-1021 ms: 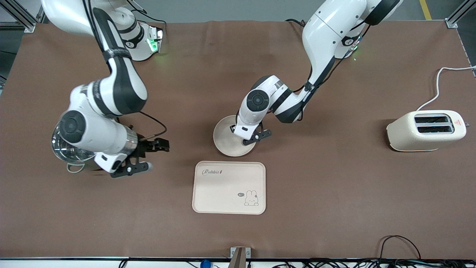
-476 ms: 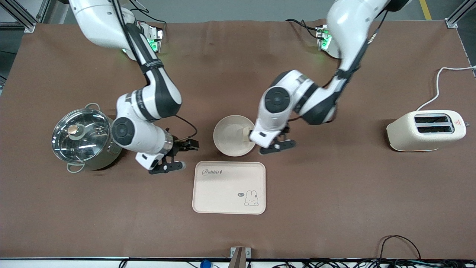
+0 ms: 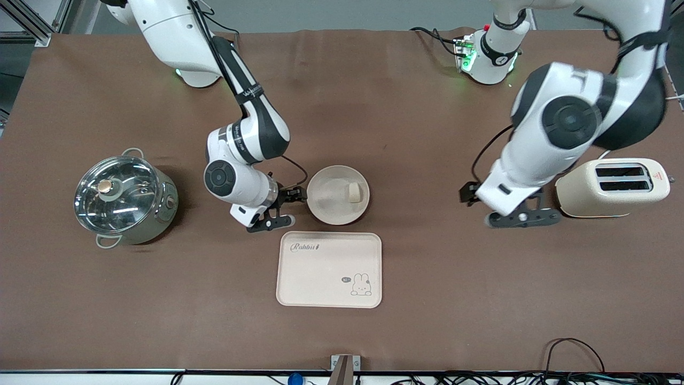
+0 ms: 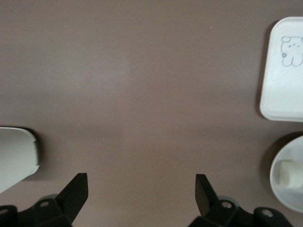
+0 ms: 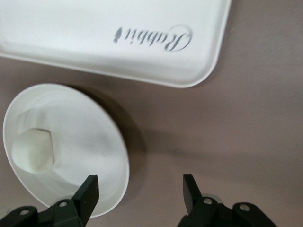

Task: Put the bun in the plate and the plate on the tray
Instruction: 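Release the bun onto the plate while the right gripper reaches the plate, then grasp the plate rim with the right gripper while the left gripper withdraws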

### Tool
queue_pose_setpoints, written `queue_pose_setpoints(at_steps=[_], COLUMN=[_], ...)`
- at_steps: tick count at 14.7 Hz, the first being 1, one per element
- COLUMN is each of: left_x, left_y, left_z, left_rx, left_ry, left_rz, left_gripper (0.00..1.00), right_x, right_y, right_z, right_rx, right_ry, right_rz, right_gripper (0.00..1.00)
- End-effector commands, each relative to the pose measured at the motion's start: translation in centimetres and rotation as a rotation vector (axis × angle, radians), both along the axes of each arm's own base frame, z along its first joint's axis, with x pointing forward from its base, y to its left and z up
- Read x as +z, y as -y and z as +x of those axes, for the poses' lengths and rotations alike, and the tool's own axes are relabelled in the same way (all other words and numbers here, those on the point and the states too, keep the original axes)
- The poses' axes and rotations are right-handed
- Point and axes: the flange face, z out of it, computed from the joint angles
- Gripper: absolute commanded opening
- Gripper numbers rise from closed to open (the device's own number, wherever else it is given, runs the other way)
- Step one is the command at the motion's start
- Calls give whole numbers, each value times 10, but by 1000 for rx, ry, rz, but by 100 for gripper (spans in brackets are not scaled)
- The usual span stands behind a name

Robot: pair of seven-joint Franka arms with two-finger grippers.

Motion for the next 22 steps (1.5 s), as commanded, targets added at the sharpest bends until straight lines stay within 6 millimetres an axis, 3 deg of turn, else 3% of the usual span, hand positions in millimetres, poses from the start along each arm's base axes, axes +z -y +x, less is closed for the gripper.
queue_pose_setpoints(at_steps=[1, 4, 6, 8, 11, 13, 17, 22], left_x=[42, 86, 116, 124, 129, 131, 164, 156], left_y=[-10, -49, -98, -140, -175, -183, -164, -165], left_z=[-26, -50, -62, -72, -78, -78, -50, -47], left_rx=[-15, -25, 10, -10, -60, -80, -90, -103], left_ry=[7, -30, -22, -14, 38, 65, 84, 54], left_rz=[1, -35, -70, -89, -105, -102, -92, -91], left_gripper=[100, 100, 100, 100, 100, 100, 100, 100], right_x=[-14, -27, -37, -44, -51, -58, -67, -68], right_y=[-20, -28, -32, -34, -38, -38, -36, -36], right_z=[-18, -24, -26, -27, -27, -25, -24, -23], right_rx=[6, 19, 20, -16, -38, -48, -56, -59], right_ry=[8, 6, 6, -1, 13, 31, 47, 50], right_rz=[6, -3, -8, 18, 30, 27, 20, 21], right_gripper=[75, 71, 68, 64, 58, 49, 38, 16])
